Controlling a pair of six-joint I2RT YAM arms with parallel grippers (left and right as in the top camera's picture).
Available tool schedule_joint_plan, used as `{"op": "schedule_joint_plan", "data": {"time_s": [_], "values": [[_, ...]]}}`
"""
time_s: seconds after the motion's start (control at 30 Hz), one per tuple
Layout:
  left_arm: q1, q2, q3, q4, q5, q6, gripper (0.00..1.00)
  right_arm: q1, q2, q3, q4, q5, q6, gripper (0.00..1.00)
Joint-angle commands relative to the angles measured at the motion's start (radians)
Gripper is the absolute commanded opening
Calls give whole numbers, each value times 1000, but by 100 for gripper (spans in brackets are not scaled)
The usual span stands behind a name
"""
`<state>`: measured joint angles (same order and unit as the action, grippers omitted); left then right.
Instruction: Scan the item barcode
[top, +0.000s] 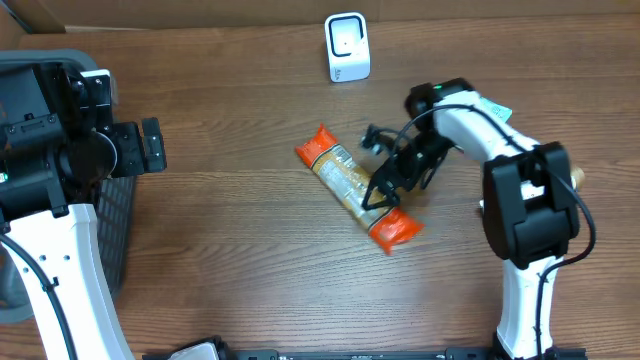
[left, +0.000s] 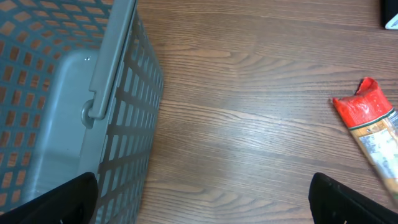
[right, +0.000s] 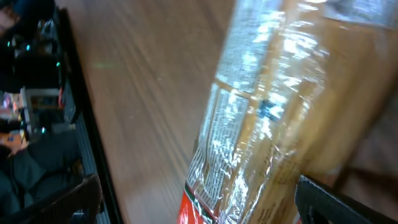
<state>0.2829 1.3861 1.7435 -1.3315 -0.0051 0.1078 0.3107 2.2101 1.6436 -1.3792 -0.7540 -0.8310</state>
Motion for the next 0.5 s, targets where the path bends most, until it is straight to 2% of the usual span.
{"op": "schedule_joint_plan", "data": {"time_s": [0.0,0.13,0.27,0.47], "values": [[-2,0,8,0,-3,15,100,72,-10,17,5,14,0,100],[-2,0,8,0,-3,15,100,90,-57,55,27,93,124,100],[-2,0,8,0,-3,15,99,86,-128,114,61,203,306,100],[-2,0,8,0,-3,15,100,83,-278,150,133,568,727,100]]}}
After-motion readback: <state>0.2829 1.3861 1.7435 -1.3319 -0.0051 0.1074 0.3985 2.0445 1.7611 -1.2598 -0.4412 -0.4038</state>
